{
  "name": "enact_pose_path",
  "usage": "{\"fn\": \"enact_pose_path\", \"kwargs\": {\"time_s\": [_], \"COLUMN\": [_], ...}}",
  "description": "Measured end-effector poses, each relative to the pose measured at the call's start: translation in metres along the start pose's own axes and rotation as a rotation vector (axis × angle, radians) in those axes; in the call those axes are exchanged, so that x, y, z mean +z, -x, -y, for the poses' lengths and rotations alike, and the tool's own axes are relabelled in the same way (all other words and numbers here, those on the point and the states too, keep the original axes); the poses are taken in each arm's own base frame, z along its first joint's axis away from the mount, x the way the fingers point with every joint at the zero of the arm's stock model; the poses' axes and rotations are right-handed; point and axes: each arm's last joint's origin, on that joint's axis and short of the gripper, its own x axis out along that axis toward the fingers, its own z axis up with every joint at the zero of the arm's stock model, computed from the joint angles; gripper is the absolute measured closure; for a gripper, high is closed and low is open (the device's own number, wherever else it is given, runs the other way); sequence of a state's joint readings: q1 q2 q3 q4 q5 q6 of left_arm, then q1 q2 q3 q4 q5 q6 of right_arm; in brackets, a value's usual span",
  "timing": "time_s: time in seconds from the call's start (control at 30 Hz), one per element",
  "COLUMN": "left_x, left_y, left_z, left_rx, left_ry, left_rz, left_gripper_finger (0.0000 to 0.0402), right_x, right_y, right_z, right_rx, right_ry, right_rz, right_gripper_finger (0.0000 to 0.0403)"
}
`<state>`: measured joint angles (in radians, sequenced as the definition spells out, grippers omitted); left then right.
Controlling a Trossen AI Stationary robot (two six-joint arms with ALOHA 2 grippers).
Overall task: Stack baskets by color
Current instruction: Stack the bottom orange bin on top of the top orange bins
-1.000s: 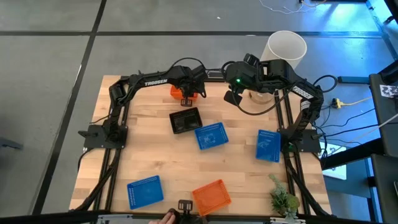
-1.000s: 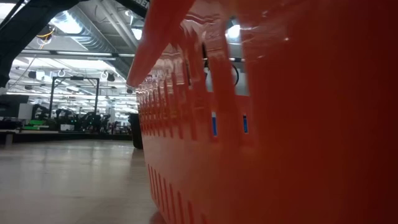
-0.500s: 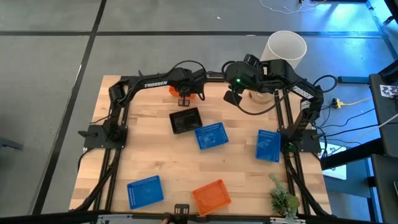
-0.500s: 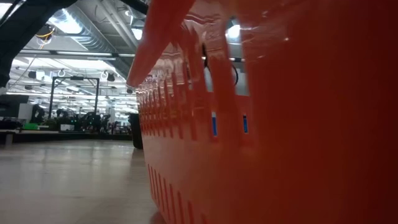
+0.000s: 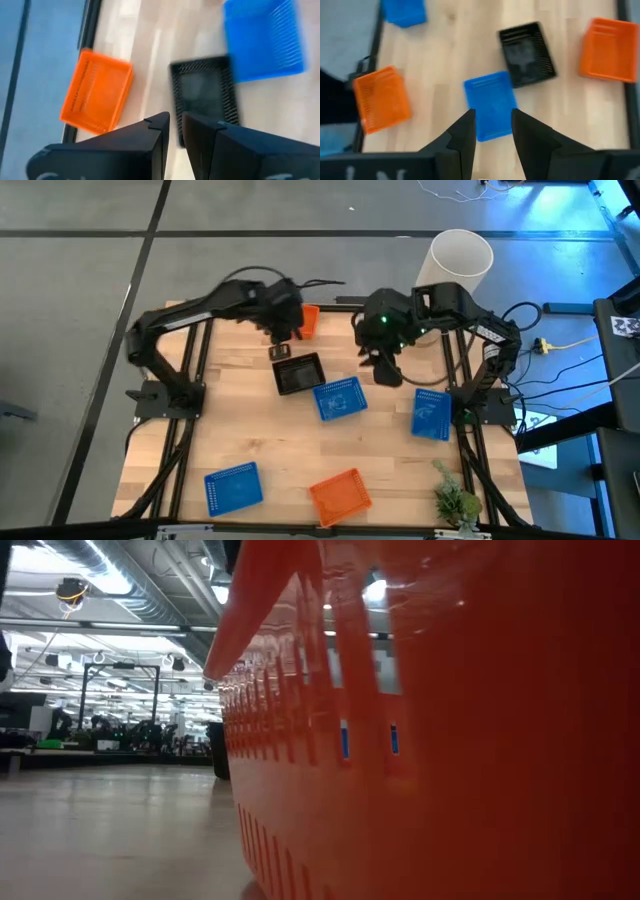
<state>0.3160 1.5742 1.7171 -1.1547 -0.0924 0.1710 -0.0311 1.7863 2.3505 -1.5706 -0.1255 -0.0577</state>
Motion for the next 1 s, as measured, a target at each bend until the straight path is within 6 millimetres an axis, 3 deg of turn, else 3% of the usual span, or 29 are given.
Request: {"fn": "enact_pose_path", "kwargs": {"time_s": [0.2, 0.37, 0.5, 0.67, 1.0], "left_x": [-0.013, -0.028, -0.035, -0.039, -0.041], "left_y": [0.056, 0.082, 0.094, 0.103, 0.108], "left_z": [0.037, 0.064, 0.082, 0.098, 0.104], "left_rx": [-0.034, -0.017, -0.012, -0.008, -0.021], "left_ry": [0.001, -0.01, -0.023, -0.032, 0.051], "left_rz": [0.125, 0.143, 0.167, 0.204, 0.22], "left_gripper_finger": [0.0356, 0.0356, 0.0356, 0.0356, 0.0356], "right_x": [-0.002, -0.014, -0.023, -0.034, -0.063], "right_y": [-0.015, -0.044, -0.077, -0.116, -0.178], "right_z": [-0.043, -0.078, -0.1, -0.112, -0.13], "right_rx": [0.078, 0.131, 0.146, 0.163, 0.288], "right_ry": [0.147, 0.191, 0.151, 0.088, 0.224], "right_rz": [-0.057, -0.175, -0.244, -0.268, -0.259], "right_gripper_finger": [0.0279, 0.0279, 0.0279, 0.0279, 0.0279]}}
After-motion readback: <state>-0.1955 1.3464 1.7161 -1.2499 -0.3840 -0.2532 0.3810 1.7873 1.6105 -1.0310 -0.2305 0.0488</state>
